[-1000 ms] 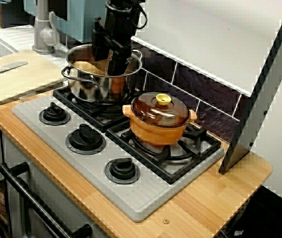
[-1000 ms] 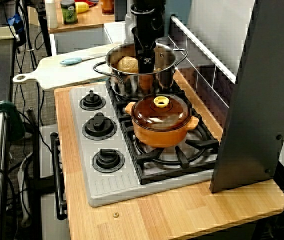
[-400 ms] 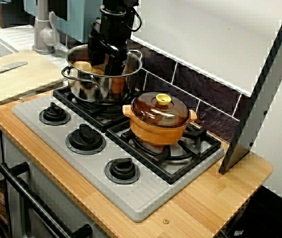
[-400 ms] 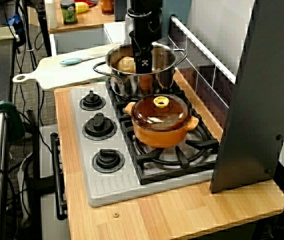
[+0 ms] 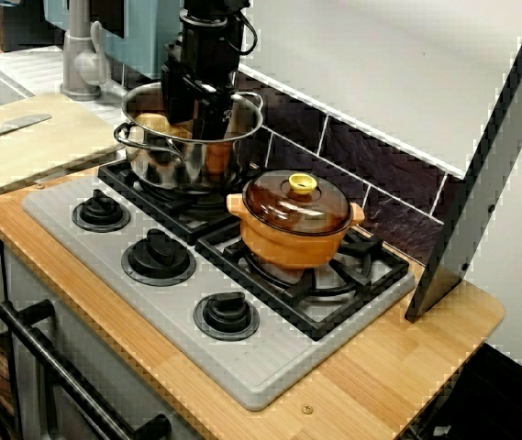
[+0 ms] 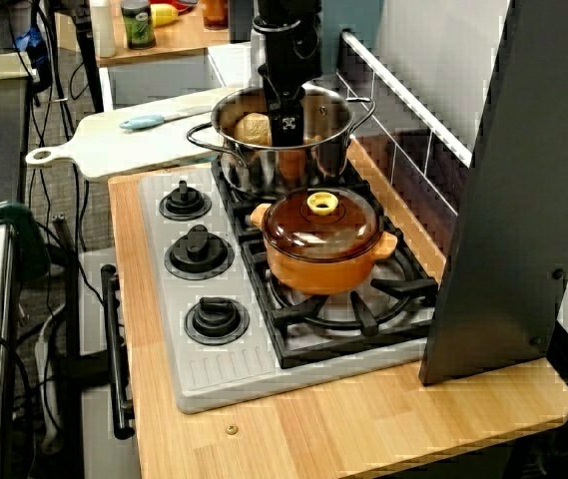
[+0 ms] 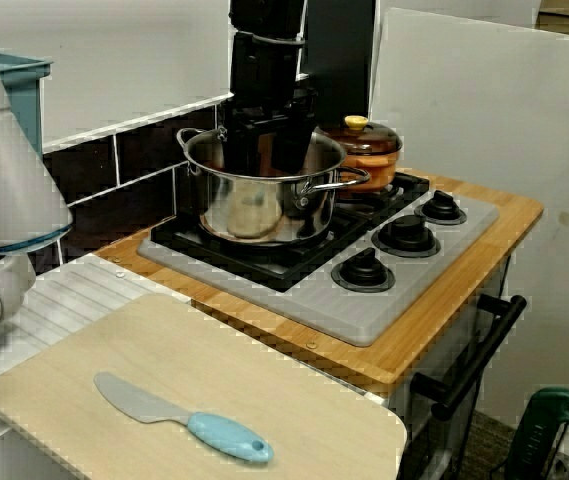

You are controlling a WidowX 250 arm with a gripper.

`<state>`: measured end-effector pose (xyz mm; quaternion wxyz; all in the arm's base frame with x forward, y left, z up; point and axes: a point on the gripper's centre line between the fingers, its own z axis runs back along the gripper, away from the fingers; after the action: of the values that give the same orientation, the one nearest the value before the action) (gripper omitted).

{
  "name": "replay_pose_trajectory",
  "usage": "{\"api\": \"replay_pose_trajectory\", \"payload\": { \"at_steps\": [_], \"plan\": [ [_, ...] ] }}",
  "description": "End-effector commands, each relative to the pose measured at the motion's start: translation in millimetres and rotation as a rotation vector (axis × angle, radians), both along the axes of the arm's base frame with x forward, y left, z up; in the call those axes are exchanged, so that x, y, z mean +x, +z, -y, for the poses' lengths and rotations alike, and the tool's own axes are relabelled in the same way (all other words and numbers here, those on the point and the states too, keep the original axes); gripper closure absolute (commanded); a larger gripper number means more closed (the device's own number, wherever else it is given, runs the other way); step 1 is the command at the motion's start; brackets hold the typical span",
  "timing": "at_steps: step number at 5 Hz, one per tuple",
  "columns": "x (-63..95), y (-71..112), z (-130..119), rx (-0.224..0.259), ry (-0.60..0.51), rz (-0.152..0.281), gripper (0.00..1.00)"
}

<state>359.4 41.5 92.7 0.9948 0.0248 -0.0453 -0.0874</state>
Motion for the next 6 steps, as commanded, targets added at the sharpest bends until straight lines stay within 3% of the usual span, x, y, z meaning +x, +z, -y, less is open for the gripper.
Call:
{"api": "replay_pose_trajectory", "payload": {
  "at_steps": [1,6],
  "plan": [
    [0.9,4.3,0.8,-0.028,0.014,0.031,0.00],
    [5.3,-9.4,-2.4,-0.023,0.055,0.018,0.00]
  ]
}}
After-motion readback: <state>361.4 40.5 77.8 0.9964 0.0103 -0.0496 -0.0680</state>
